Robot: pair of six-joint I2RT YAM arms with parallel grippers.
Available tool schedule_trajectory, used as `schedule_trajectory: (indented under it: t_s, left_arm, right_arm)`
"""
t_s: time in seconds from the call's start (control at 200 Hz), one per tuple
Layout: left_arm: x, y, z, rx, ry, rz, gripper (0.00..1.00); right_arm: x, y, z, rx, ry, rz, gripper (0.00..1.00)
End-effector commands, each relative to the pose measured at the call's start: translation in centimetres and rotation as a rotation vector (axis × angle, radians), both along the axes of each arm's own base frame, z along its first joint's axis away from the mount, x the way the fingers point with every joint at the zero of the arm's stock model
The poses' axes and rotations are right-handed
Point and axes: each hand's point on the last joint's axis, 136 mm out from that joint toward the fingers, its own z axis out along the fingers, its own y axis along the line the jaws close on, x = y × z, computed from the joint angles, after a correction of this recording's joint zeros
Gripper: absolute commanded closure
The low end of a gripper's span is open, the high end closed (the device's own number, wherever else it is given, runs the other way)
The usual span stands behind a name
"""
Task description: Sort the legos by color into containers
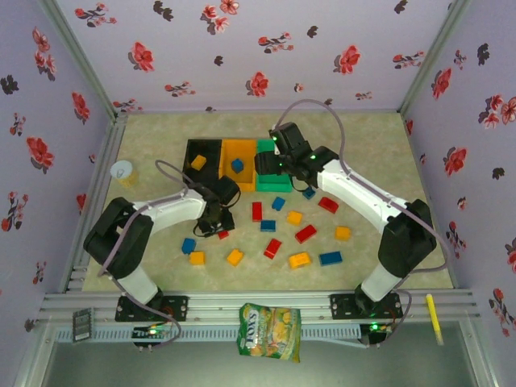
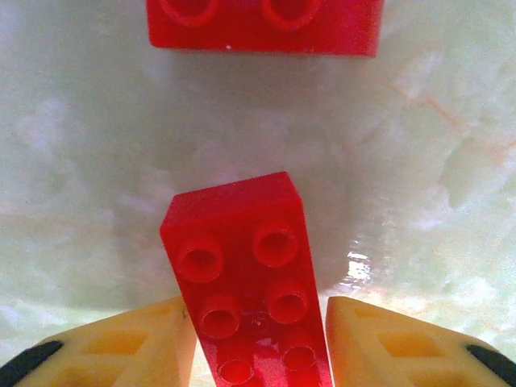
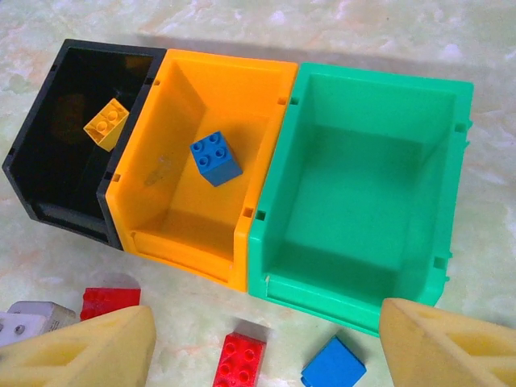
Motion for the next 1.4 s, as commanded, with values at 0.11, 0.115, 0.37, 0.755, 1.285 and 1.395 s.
schedule_trajectory:
  t_s: [0.11, 0.115, 0.37, 0.755, 1.285, 1.395]
  left_arm:
    - [0.4, 0.6, 0.6, 0.075, -0.022, -0.077, 0.61]
    - [0.4, 0.6, 0.7, 0.074, -0.024, -0.077, 0.62]
    - [0.6, -0.5, 3.2, 0.073, -0.054, -0.137, 0.75]
    - [4.8, -3.9, 13.2, 0.020, -0.261, -0.295, 0.77]
    - [17.3, -15.8, 15.7, -0.060, -0.458, -0.465, 0.78]
    - [18.9, -17.2, 14.3, -0.069, -0.455, -0.483, 0.77]
  right_arm:
    - [0.0, -1.0, 1.2, -0.004, -0.033, -0.015, 0.26]
    - [0.0, -1.0, 1.2, -0.005, -0.033, -0.016, 0.26]
    - [0.3, -2.3, 1.0, -0.026, -0.036, -0.053, 0.27]
    - [0.4, -8.7, 1.8, -0.088, -0.076, -0.205, 0.28]
    - [-1.7, -13.1, 1.5, -0.139, -0.073, -0.299, 0.28]
    - [-2.1, -13.5, 1.5, -0.149, -0.072, -0.307, 0.28]
